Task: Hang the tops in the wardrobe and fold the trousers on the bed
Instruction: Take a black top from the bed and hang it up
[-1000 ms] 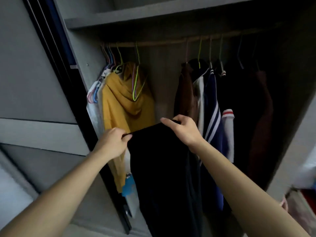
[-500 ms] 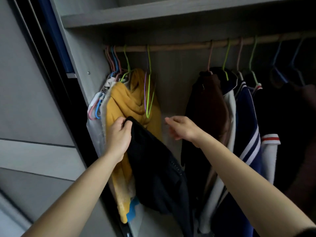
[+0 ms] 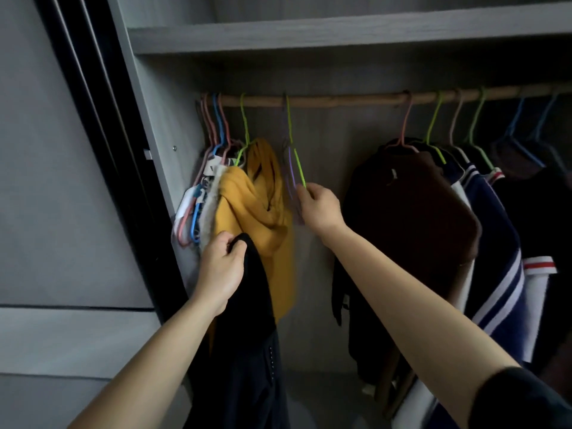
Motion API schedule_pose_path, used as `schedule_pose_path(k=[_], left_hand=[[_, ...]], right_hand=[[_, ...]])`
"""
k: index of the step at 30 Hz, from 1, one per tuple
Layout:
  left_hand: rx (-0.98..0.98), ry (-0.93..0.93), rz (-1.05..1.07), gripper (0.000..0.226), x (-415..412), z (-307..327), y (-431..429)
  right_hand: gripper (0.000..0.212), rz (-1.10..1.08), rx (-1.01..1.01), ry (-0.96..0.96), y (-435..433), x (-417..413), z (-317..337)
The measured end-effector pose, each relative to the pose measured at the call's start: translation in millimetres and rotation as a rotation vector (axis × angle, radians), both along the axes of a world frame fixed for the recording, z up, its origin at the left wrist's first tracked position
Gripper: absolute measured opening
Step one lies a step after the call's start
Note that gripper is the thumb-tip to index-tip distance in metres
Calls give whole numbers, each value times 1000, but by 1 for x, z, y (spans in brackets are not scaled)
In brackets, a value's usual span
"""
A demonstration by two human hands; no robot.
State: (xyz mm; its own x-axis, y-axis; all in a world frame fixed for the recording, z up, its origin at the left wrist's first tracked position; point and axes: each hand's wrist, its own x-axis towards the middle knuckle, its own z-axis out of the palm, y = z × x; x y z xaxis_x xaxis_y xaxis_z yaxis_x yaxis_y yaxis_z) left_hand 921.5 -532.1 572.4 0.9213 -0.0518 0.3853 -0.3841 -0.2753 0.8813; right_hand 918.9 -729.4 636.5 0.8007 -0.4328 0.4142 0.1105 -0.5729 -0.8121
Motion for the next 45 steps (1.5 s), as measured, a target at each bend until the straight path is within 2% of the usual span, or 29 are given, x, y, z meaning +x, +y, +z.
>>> schedule_pose_path(k=[4, 9, 12, 15, 17, 19, 22, 24, 29, 31, 33, 35, 38, 42, 45], left_hand=[[12, 2, -26, 18, 7, -4, 2], [-6, -6, 2, 15, 5, -12, -10], [14, -42, 5, 14, 0, -20, -23], [57, -84, -11, 8, -4, -26, -33], [80, -111, -58, 17, -8, -31, -38], [128, -142, -89, 22, -12, -36, -41], [174, -123, -97, 22, -18, -45, -46], [206, -96, -97, 21, -20, -53, -48], [281, 37, -151, 20, -17, -66, -49], [310, 80, -127, 15, -13, -72, -48], [320, 133, -99, 24, -10, -77, -45], [321, 146, -71, 30, -7, -80, -42], [378, 96, -24, 26, -8, -78, -38], [536, -96, 86, 28, -10, -77, -36], [611, -185, 52, 24, -14, -76, -36]], right_hand=[[36, -141, 14, -176, -9, -14, -3], [28, -112, 113, -382, -25, -59, -52], [15, -114, 141, -277, -40, -80, -97], [45, -126, 214, -134, -56, -95, -121], [51, -163, 211, -48, -63, -106, -129], [43, -200, 168, -9, -67, -120, -138], [18, -190, 93, -107, -64, -151, -156], [5, -159, 171, -165, -56, -169, -163], [19, 73, 390, -65, -46, -185, -166], [16, 67, 280, -4, -47, -188, -167], [24, 26, 136, 113, -49, -194, -170], [26, 15, 81, 195, -51, -201, -172], [25, 53, 102, 206, -57, -212, -168], [29, 183, 245, 254, -62, -223, -161], [30, 246, 261, 287, -56, -222, -157]])
